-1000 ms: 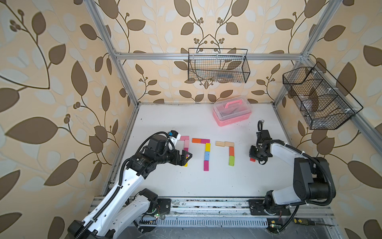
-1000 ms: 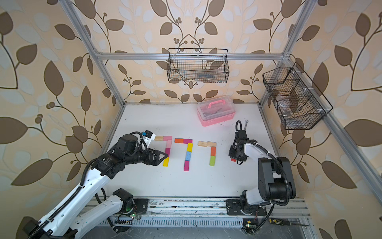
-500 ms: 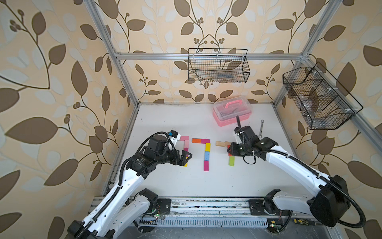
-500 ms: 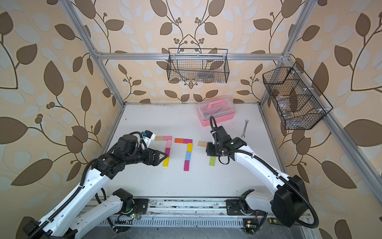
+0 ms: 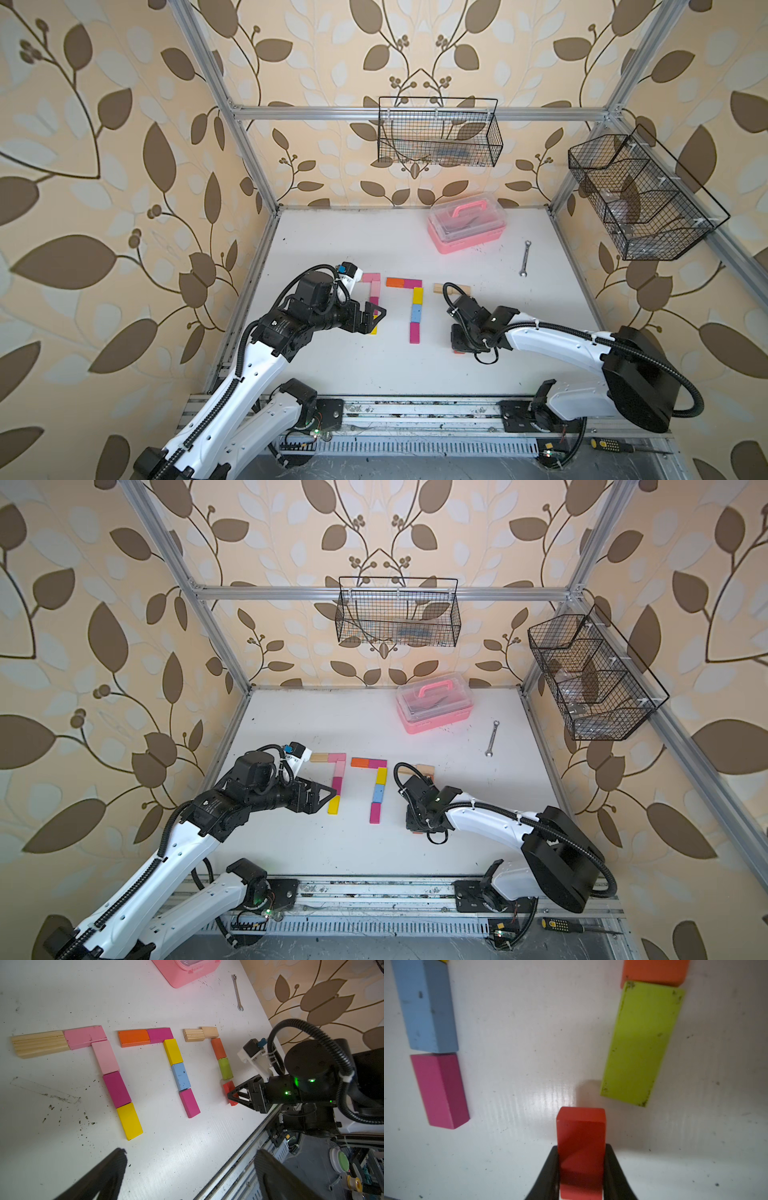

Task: Assemble the number 7 with building blocks
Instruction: Assemble the building block at the center of the board.

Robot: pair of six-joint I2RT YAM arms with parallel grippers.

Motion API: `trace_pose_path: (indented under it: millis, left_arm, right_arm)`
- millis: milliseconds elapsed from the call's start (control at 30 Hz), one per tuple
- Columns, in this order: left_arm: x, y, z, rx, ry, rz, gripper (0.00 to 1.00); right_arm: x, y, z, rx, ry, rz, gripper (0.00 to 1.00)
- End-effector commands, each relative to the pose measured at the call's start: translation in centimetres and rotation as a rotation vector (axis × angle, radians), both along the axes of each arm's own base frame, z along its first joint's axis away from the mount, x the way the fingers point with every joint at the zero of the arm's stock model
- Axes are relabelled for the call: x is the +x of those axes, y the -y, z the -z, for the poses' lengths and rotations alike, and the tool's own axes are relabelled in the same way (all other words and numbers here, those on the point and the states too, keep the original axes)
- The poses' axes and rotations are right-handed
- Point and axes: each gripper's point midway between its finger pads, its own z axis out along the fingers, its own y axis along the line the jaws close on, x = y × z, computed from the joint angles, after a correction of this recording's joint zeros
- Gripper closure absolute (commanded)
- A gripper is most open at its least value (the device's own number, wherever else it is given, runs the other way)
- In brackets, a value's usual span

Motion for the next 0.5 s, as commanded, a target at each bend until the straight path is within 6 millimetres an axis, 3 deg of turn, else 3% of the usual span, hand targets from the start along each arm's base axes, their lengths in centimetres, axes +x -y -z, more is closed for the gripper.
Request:
trace_pose_path:
  millis: [0,467]
  left_arm:
    - [-0.4,0.4,-0.9,-0.013,0.035,0.038,0.01]
    - [-0.3,0.5,-0.8,-0.012,0.031,0.039,0.01]
  right_arm:
    - [0.4,0.5,0.7,-0.003,0.011,0.042,0.77]
    - [0.2,2.9,2.0,-0.005,-0.019,0.081,0.77]
